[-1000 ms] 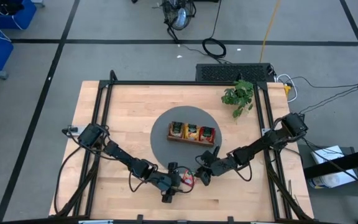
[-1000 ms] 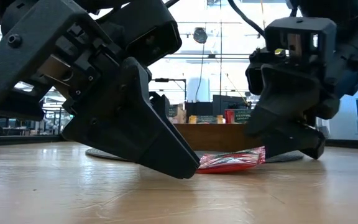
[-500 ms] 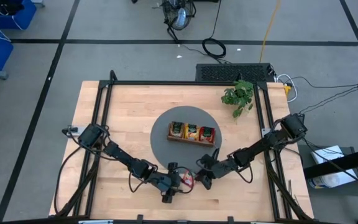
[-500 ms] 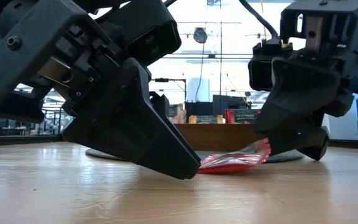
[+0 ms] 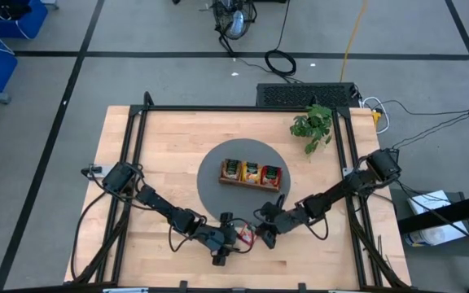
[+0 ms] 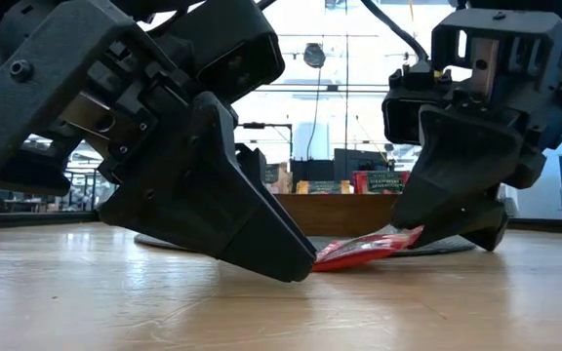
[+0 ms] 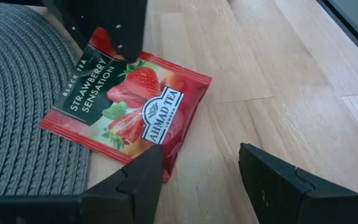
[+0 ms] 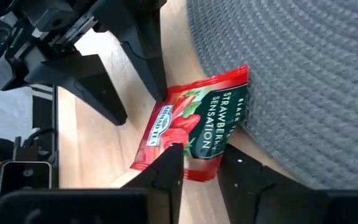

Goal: Pick & Place Tea
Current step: Put the red tea bag to the right section into the wooden organizer

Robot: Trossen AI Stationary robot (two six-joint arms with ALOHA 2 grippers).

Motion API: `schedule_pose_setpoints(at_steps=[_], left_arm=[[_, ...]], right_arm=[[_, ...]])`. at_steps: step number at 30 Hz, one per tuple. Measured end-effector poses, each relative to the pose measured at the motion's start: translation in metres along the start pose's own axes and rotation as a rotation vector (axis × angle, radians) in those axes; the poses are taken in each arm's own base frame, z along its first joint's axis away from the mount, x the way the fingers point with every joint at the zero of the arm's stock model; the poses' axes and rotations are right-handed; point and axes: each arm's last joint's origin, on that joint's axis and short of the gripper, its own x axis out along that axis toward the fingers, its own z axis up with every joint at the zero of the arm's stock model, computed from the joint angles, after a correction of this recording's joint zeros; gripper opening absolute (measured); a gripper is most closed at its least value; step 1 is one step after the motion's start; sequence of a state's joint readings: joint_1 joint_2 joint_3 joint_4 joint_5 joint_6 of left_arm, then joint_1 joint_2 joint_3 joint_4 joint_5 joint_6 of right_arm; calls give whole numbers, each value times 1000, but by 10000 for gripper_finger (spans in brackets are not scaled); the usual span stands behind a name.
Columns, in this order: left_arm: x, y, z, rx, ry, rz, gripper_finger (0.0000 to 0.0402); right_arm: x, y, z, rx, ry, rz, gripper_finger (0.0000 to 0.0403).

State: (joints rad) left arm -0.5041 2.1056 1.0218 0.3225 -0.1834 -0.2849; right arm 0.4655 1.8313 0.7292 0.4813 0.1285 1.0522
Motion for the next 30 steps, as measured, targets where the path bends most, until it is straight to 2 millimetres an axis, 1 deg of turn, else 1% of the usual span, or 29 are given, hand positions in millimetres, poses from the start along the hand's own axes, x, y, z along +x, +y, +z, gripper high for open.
schedule_pose_setpoints(at_steps=[3,5,7,13,15,18,23,26,28,30], left_arm=[[0,0,0,3,0,0,214],[0,-1,0,38,0,-1,214],[-1,-4,-1,79,-5,-5,214],[-2,-12,2,176,-71,17,215],[-4,-15,3,205,-87,34,221],[-6,-20,4,241,-108,51,246],[-14,-31,5,282,-144,119,313],[-23,-37,8,308,-168,202,353],[-31,-43,11,331,-177,205,373],[-38,-49,13,346,-174,197,386]], right_arm=[[0,0,2,-23,-11,9,57],[0,0,2,-47,-10,9,24],[0,1,1,-78,-9,12,7],[-1,4,-4,-112,-23,7,1],[-1,4,-5,-113,-23,6,1],[-1,4,-4,-116,-33,-1,1],[-1,3,-5,-130,-35,-10,0],[-1,3,-5,-135,-35,-10,0],[-1,4,-5,-154,-38,-4,0],[-1,6,-5,-208,-46,16,0]])
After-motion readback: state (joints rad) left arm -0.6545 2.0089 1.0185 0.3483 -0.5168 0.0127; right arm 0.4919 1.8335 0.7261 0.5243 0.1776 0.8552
